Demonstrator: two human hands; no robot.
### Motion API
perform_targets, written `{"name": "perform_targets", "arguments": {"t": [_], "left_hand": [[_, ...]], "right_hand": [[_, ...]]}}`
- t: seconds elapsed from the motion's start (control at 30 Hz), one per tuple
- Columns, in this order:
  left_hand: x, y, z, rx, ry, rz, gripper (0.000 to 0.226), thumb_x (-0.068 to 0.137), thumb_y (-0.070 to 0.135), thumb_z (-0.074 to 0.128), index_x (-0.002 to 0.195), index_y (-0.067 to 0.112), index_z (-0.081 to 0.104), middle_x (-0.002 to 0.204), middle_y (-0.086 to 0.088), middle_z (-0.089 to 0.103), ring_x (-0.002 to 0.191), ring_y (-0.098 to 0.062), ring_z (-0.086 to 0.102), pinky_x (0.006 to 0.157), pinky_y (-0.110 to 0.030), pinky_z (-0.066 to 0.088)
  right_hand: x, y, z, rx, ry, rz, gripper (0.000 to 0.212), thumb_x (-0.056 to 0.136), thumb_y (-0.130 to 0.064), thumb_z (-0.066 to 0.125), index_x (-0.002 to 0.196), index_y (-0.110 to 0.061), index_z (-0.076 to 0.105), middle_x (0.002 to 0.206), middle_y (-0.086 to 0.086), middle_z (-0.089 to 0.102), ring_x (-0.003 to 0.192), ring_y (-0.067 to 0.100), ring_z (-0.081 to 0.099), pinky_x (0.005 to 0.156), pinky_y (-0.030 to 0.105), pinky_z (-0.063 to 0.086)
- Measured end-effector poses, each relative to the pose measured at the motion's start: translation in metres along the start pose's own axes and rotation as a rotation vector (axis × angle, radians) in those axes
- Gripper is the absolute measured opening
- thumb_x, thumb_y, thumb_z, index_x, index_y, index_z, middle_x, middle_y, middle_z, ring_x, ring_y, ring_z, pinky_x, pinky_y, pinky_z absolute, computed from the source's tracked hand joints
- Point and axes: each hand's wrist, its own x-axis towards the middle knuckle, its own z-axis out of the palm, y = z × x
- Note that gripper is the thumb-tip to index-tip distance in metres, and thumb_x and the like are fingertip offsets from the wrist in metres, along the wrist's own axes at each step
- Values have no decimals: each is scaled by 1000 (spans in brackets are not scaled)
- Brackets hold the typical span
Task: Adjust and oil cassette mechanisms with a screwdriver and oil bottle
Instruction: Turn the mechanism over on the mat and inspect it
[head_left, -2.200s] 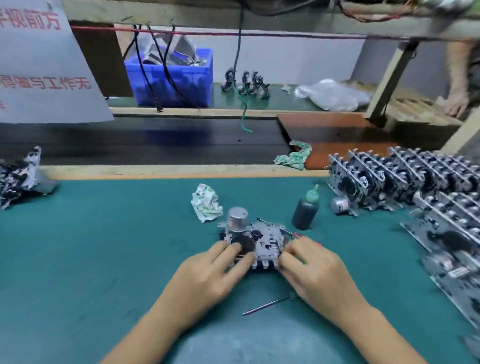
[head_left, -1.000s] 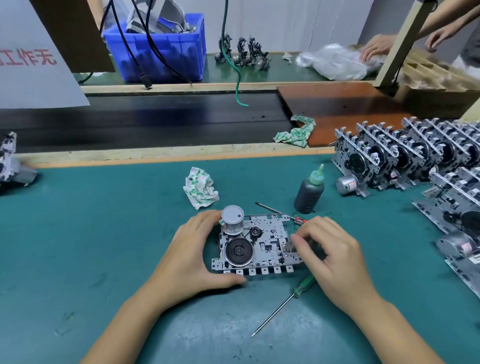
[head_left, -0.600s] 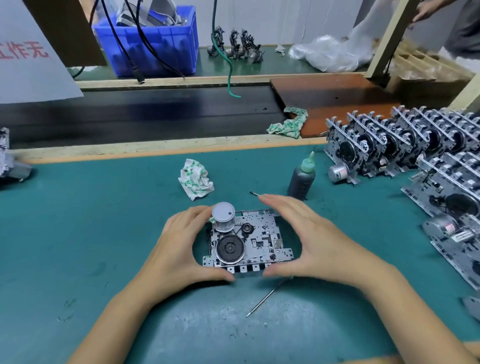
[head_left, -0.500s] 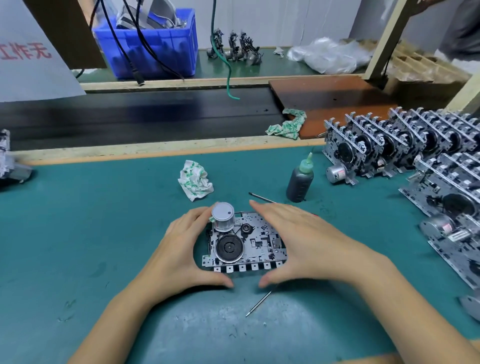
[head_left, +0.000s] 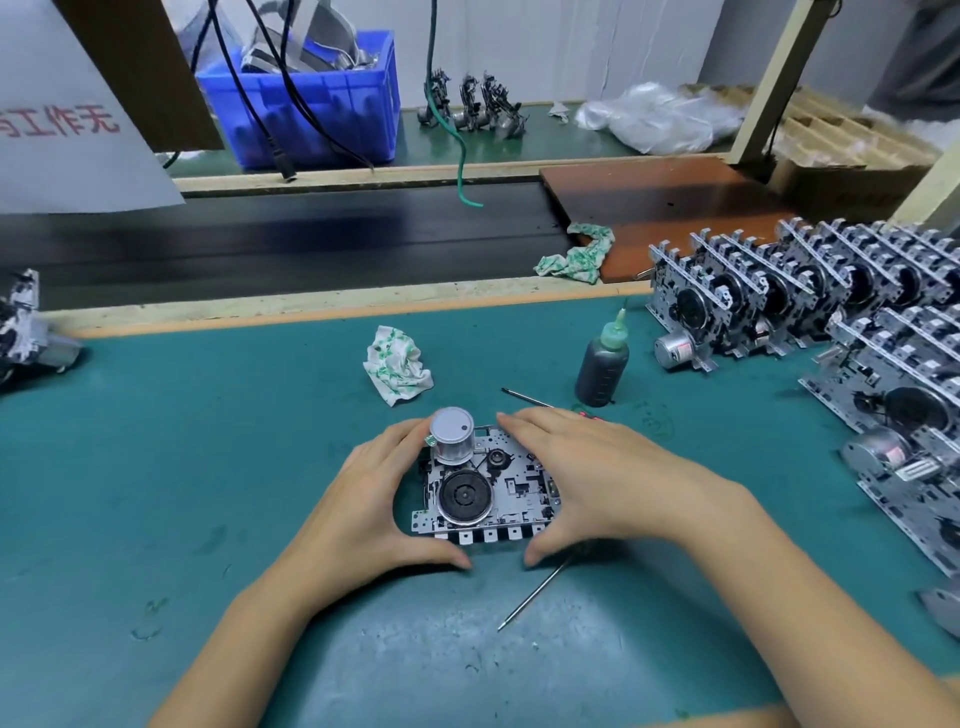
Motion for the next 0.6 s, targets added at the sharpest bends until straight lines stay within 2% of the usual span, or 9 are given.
{"name": "perform_targets", "arguments": {"t": [0.17, 0.3, 0.33, 0.37, 0.43, 0.47, 0.5, 0.53, 0.6], "left_hand": [[0, 0, 1, -91, -38, -38, 111, 41, 67, 80, 136, 45, 25, 143, 28, 30, 134, 4, 30, 111, -25, 26], [8, 5, 1, -438, -8, -164, 99, 58, 41, 78, 141, 34, 26, 143, 20, 38, 124, 8, 43, 104, -13, 32], [12, 8, -3, -637, 19, -236, 88, 68, 40, 75, 143, 25, 30, 144, 11, 43, 121, 1, 49, 104, -17, 35], [12, 6, -7, -842, -1, -271, 85, 75, 52, 69, 143, 14, 36, 143, -2, 47, 120, -10, 53, 106, -26, 37], [15, 12, -8, -1095, -106, -281, 107, 60, 82, 58, 134, 4, 52, 136, -17, 53, 125, -28, 51, 109, -39, 36], [19, 19, -8, -1191, -137, -272, 111, 52, 88, 57, 128, 7, 60, 134, -18, 55, 128, -33, 48, 110, -43, 34], [19, 23, -7, -1299, -172, -257, 109, 47, 89, 58, 122, 10, 65, 133, -19, 55, 131, -40, 42, 111, -45, 32], [18, 23, -4, -1376, -186, -268, 111, 43, 89, 60, 120, 9, 66, 133, -20, 54, 126, -39, 47, 110, -47, 32], [25, 25, 1, -1485, -257, -255, 120, 45, 88, 60, 128, 2, 58, 131, -19, 50, 99, -35, 54, 98, -39, 41]], "right_hand": [[-1, 0, 1, 6, 78, -6, 113, 56, -65, 74, 147, -23, 22, 144, -12, 34, 130, 10, 34, 104, 31, 36], [0, 4, -3, 13, 149, -8, 98, 54, -65, 74, 139, -33, 37, 133, -18, 50, 118, 9, 49, 93, 33, 44], [-1, 5, -4, 123, 140, -2, 94, 55, -62, 78, 137, -35, 40, 131, -21, 52, 118, 6, 50, 96, 33, 43], [-2, 5, -4, 326, 122, -5, 89, 56, -54, 82, 134, -36, 45, 129, -23, 54, 118, 2, 51, 99, 29, 42], [-6, 1, -4, 864, 55, -82, 75, 57, -27, 88, 122, -38, 53, 120, -27, 61, 113, -5, 55, 98, 17, 43], [-7, -3, -2, 1078, 23, -133, 69, 56, -21, 87, 116, -35, 56, 113, -25, 65, 108, -4, 59, 94, 15, 45], [-8, -7, 1, 1215, 9, -176, 63, 54, -25, 86, 111, -30, 59, 107, -19, 69, 103, 1, 62, 89, 17, 47], [-8, -14, 3, 1318, -7, -225, 61, 53, -36, 86, 108, -25, 62, 103, -12, 70, 99, 7, 63, 87, 21, 48], [-7, -26, 9, 1511, -97, -313, 64, 58, -56, 81, 109, -20, 65, 107, -4, 67, 103, 15, 61, 95, 31, 48]]}}
